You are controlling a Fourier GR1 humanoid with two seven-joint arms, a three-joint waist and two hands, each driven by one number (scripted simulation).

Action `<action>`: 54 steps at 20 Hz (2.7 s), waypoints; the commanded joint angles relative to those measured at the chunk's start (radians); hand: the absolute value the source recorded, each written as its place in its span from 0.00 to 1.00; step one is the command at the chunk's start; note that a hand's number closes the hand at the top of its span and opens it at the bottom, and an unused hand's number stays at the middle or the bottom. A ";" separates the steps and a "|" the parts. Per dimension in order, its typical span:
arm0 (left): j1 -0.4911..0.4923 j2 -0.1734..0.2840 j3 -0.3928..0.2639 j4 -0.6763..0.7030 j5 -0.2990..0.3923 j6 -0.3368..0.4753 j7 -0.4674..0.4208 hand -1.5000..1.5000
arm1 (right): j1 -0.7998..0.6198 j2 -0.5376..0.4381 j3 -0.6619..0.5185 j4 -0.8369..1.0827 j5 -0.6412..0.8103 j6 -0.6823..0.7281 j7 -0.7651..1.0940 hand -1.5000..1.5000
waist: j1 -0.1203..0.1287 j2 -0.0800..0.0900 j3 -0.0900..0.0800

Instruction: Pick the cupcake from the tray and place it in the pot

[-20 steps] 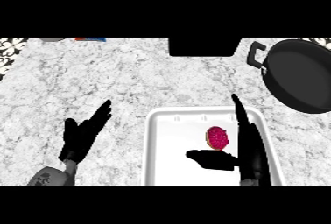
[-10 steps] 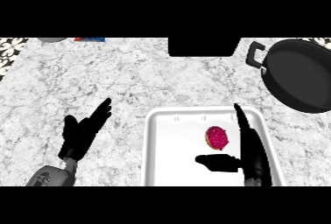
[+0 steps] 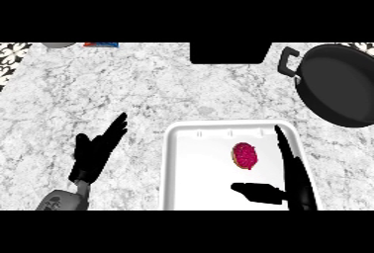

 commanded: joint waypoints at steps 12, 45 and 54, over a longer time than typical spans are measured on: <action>0.031 -0.030 0.057 -0.031 -0.050 -0.060 0.013 0.50 | -0.065 0.101 -0.063 0.300 -0.305 -0.050 -0.356 0.00 | 0.005 0.000 0.000; 0.009 -0.075 0.083 0.006 -0.076 -0.081 -0.007 0.50 | -0.161 -0.739 -0.539 0.900 -0.743 0.850 -1.142 1.00 | 0.014 0.019 0.016; -0.049 -0.070 0.078 0.001 -0.073 -0.104 0.025 0.50 | -0.259 -0.907 -0.568 1.113 -0.620 0.824 -1.326 1.00 | 0.056 0.023 0.015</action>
